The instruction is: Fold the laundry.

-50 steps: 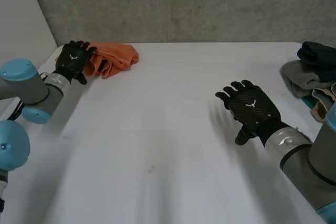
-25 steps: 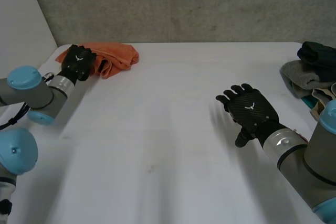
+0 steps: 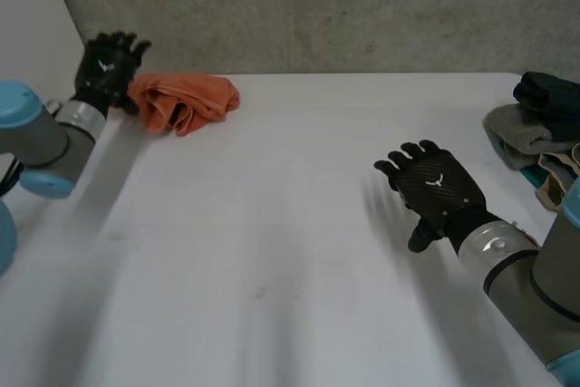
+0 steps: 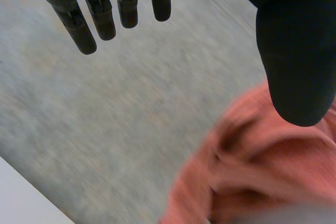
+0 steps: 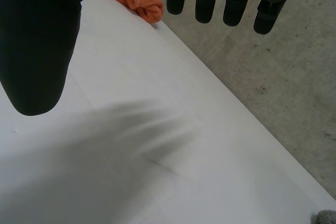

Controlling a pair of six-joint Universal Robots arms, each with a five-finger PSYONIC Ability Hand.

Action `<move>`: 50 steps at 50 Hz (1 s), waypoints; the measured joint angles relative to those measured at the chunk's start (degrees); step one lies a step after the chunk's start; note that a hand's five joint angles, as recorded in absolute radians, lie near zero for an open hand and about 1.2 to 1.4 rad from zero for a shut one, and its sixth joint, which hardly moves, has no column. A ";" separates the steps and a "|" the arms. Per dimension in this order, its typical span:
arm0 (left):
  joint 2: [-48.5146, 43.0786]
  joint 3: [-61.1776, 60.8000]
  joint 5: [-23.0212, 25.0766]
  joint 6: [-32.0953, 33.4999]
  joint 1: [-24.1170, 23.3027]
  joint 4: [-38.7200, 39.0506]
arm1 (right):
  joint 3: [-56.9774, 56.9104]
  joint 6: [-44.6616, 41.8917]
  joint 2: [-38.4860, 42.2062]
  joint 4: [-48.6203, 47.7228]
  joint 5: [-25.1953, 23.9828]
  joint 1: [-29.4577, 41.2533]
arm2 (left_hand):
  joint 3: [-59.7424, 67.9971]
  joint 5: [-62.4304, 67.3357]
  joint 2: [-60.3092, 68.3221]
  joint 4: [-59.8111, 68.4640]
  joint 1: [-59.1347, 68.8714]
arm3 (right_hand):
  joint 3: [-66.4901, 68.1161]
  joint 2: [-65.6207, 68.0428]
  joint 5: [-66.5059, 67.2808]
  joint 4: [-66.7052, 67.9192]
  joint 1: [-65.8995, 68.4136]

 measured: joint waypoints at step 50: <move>-21.04 17.13 18.82 18.21 3.60 6.41 | -1.48 -2.11 3.89 -0.30 0.73 -0.32 | 50.19 49.11 50.55 50.89 52.99 | 0.00 0.00 0.00 0.00 0.00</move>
